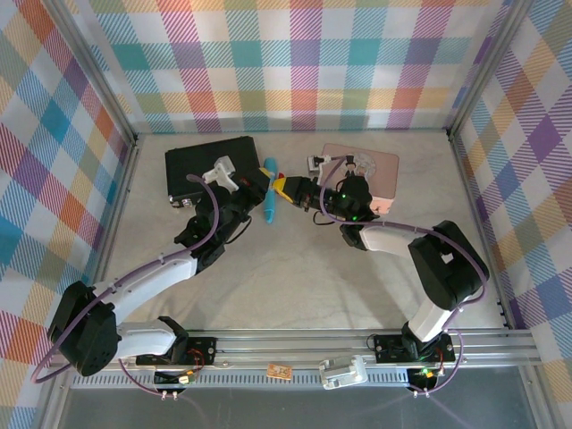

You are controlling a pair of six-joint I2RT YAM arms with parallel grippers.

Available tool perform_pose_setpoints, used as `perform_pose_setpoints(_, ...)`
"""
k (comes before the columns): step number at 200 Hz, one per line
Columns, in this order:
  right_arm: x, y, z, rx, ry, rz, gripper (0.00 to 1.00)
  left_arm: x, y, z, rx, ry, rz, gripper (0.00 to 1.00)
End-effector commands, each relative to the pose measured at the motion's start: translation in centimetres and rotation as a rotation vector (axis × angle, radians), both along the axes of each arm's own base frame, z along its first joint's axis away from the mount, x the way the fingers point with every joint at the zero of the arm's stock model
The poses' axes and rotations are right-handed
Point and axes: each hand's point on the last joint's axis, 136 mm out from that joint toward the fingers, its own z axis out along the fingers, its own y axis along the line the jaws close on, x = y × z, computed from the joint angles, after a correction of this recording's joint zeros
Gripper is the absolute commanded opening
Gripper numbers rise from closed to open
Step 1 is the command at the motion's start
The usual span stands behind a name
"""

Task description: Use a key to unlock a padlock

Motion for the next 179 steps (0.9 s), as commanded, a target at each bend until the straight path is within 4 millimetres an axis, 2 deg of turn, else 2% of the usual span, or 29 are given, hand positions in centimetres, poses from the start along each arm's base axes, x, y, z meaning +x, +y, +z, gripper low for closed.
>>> perform_pose_setpoints(1,-0.7,-0.2,0.5,-0.021,-0.062,0.0,0.05,-0.6,0.8,0.1,-0.065,0.024,-0.004,0.25)
perform_pose_setpoints(9,-0.9,-0.4,0.0,-0.048,-0.069,-0.007,0.04,-0.4,1.3,-0.3,-0.096,0.043,-0.006,0.37)
perform_pose_setpoints(15,-1.1,-0.5,-0.1,-0.065,-0.077,-0.012,0.04,-0.4,1.5,-0.7,-0.119,0.056,-0.014,0.43)
perform_pose_setpoints(29,-1.5,-0.9,-0.4,-0.111,-0.091,-0.02,0.02,-0.3,2.0,-1.3,-0.154,0.085,-0.026,0.52)
perform_pose_setpoints(43,-1.7,-1.2,-0.7,-0.162,-0.1,-0.031,0.01,-0.3,2.0,-1.5,-0.169,0.094,-0.067,0.55)
perform_pose_setpoints(77,-2.3,-1.7,-1.5,-0.287,-0.101,-0.022,0.0,-0.3,0.4,-0.8,-0.155,0.078,-0.224,0.54)
perform_pose_setpoints(113,-2.1,-2.5,-1.4,-0.305,-0.083,-0.028,0.0,-1.1,-1.9,0.1,-0.137,0.052,-0.376,0.52)
perform_pose_setpoints(153,-1.7,-2.6,-1.5,-0.301,-0.064,-0.031,0.0,-1.5,-2.2,-1.3,-0.083,0.079,-0.39,0.37)
perform_pose_setpoints(179,-1.4,-2.5,-1.6,-0.277,-0.054,-0.033,0.0,-1.9,-2.3,-1.8,-0.043,0.08,-0.378,0.37)
